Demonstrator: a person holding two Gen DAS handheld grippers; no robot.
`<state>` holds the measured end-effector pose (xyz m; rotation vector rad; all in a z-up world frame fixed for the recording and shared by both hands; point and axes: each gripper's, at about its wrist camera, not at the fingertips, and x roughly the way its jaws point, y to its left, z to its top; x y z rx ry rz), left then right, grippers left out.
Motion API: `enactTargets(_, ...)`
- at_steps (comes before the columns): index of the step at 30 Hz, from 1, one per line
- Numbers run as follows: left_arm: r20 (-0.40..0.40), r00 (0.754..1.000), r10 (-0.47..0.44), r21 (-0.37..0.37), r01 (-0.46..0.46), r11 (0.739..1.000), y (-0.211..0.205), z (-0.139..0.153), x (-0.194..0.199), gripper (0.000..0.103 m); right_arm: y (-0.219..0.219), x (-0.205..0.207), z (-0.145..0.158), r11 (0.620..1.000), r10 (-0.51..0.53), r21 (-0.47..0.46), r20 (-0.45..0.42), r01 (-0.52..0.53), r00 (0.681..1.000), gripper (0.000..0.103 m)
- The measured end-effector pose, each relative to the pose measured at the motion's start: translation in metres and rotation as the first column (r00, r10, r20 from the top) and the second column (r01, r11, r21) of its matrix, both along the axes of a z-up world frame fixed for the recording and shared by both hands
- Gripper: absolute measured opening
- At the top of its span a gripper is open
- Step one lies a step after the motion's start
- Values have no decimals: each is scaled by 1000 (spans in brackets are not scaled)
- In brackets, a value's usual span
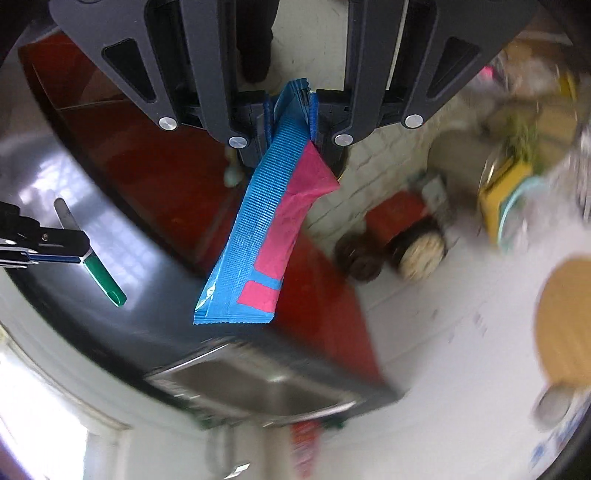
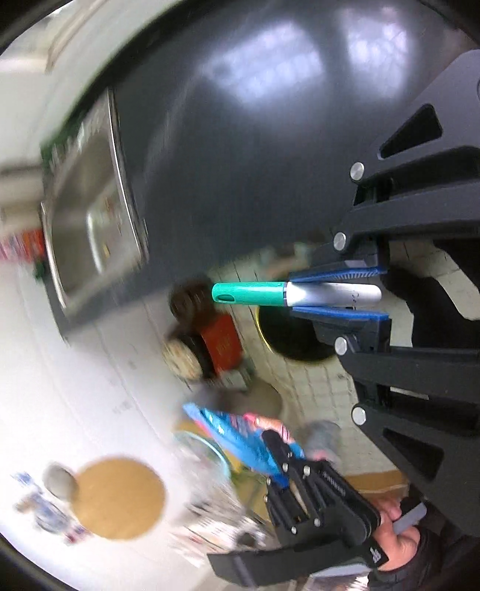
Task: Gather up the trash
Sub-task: 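Carry packet and marker over the floor bin and open both tools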
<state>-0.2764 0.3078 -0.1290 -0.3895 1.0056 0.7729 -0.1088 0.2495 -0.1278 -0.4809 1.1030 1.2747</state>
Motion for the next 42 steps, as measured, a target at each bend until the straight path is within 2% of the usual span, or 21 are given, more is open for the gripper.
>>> enactTargets(3,-8,999,53,-48,-54,997,15,-21,-23,13,32,-18,-25,998,43,-53,-42,-45,998,14)
enactTargets(8,-13,997,82,-132,-83,988,37,-66,-40,13,70,-32,-66,991,44,-122,-75,-53,996,14)
enactTargets(16,-24,997,78,-215,-81,973,64,-129,-31,13,99,-32,-129,975,27,-220,-88,-46,996,14)
enactTargets(22,-42,997,72,-247,-80,966,74,-151,-23,13,112,-26,-148,965,23,-259,-86,-45,996,14)
enactTargets(29,-50,997,65,-276,-76,958,81,-166,-16,15,117,-23,-147,964,10,-265,-94,-35,995,14)
enactTargets(30,-48,997,65,-282,-76,956,81,-167,-16,18,117,-23,-147,963,9,-267,-96,-34,995,14)
enactTargets(31,-51,997,65,-287,-77,955,82,-168,-16,28,118,-22,-147,962,6,-270,-98,-33,995,18)
enactTargets(32,-51,997,65,-287,-77,955,81,-168,-16,47,119,-21,-148,962,4,-270,-101,-31,995,22)
enactTargets(33,-50,996,67,-281,-78,957,81,-166,-17,55,120,-21,-148,963,1,-268,-99,-27,995,37)
enactTargets(34,-46,997,69,-269,-79,960,80,-165,-18,65,119,-20,-146,965,-3,-260,-93,-21,996,56)
enactTargets(35,-45,997,68,-265,-78,961,79,-164,-18,66,119,-20,-144,968,-7,-251,-88,-15,996,60)
enactTargets(42,-63,996,64,-255,-78,964,76,-164,-21,67,114,-18,-135,973,-10,-232,-84,-10,996,60)
